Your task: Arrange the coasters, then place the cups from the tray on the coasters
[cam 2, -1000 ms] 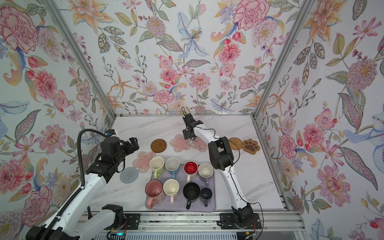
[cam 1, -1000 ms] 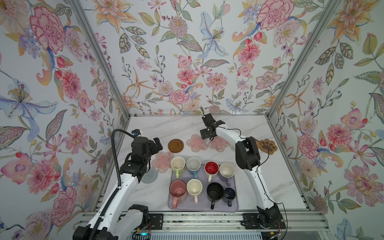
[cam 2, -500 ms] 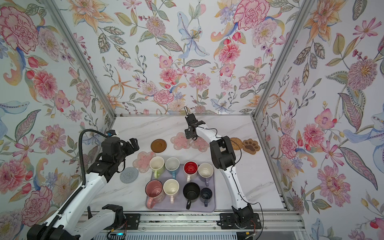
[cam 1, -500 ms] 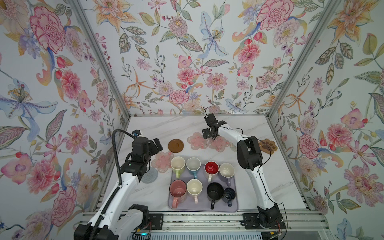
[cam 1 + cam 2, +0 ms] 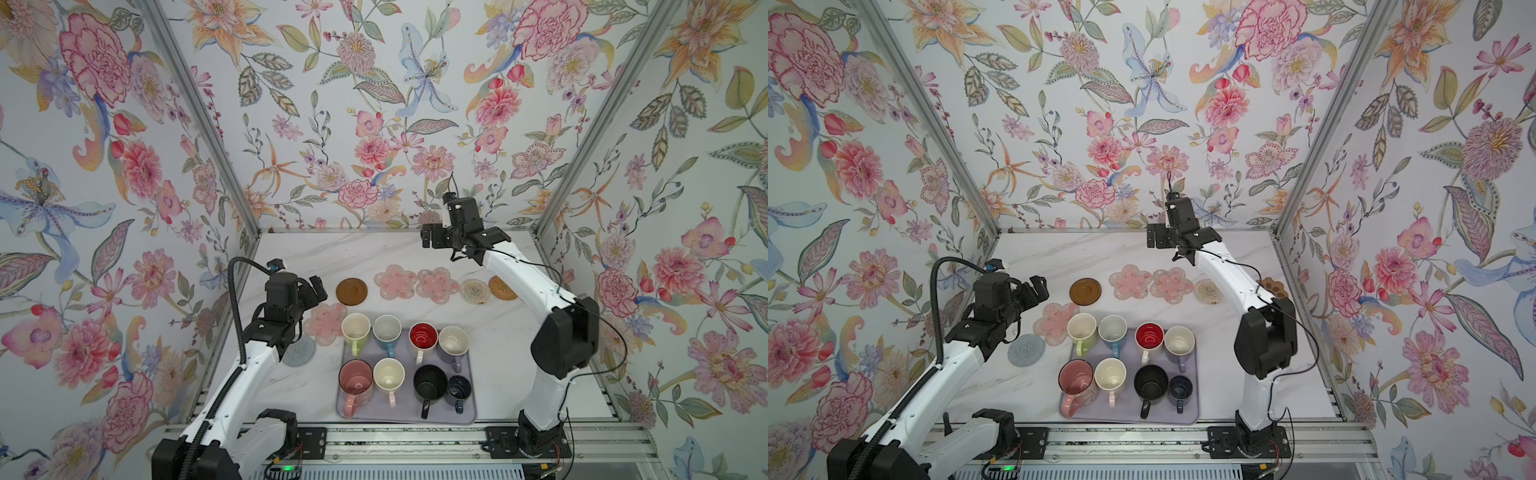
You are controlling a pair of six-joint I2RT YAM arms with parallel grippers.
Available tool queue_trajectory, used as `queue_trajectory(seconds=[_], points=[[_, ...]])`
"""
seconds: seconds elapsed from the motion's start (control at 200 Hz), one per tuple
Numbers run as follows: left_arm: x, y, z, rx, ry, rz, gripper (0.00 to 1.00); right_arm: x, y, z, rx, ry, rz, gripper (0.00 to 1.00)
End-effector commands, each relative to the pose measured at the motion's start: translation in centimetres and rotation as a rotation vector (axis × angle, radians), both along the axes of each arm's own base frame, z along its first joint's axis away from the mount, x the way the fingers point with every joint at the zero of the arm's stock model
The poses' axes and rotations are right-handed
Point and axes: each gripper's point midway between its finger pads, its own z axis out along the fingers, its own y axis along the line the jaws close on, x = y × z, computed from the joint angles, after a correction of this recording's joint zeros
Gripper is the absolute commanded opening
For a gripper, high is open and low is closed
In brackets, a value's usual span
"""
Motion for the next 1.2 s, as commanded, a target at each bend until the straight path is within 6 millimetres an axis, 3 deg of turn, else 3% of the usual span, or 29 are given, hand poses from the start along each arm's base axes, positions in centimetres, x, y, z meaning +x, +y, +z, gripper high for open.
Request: queue_trajectory(seconds=[0.0, 0.11, 0.25, 0.646, 1.016, 1.041, 1.196], points=[[0.5, -0.6, -0.9, -0.040, 0.009, -0.024, 0.99, -2.8, -2.6, -2.0, 0.101, 0.007, -0.026, 0.99], [0.8, -1.3, -1.2, -0.070, 0.018, -0.052, 0.99, -5.4, -6.7, -5.5, 0.126, 0.049, -0.112, 0.99], [0.7, -1.6, -1.6, -0.079, 0.040, -0.066, 0.99, -7.3, -8.2, -7.8, 0.156, 0.095, -0.141, 0.99], [1.6, -3.3, -4.5, -0.120, 0.148, -0.129, 0.99, -6.5, -7.6, -6.6, 0.192, 0.088, -0.130, 0.99], [6.5, -5.9, -8.7, -0.143, 0.267, -0.234, 0.99, -8.7, -9.0, -7.6, 0.176, 0.121, -0.163, 0.99], [6.8, -6.1, -10.2, -0.147, 0.301, -0.238, 0.99, -8.8, -9.2, -7.8, 0.176, 0.124, -0.168, 0.99], [8.2, -6.8, -12.7, -0.149, 0.365, -0.257, 0.99, -9.5, -9.8, -8.5, 0.185, 0.141, -0.184, 0.99]])
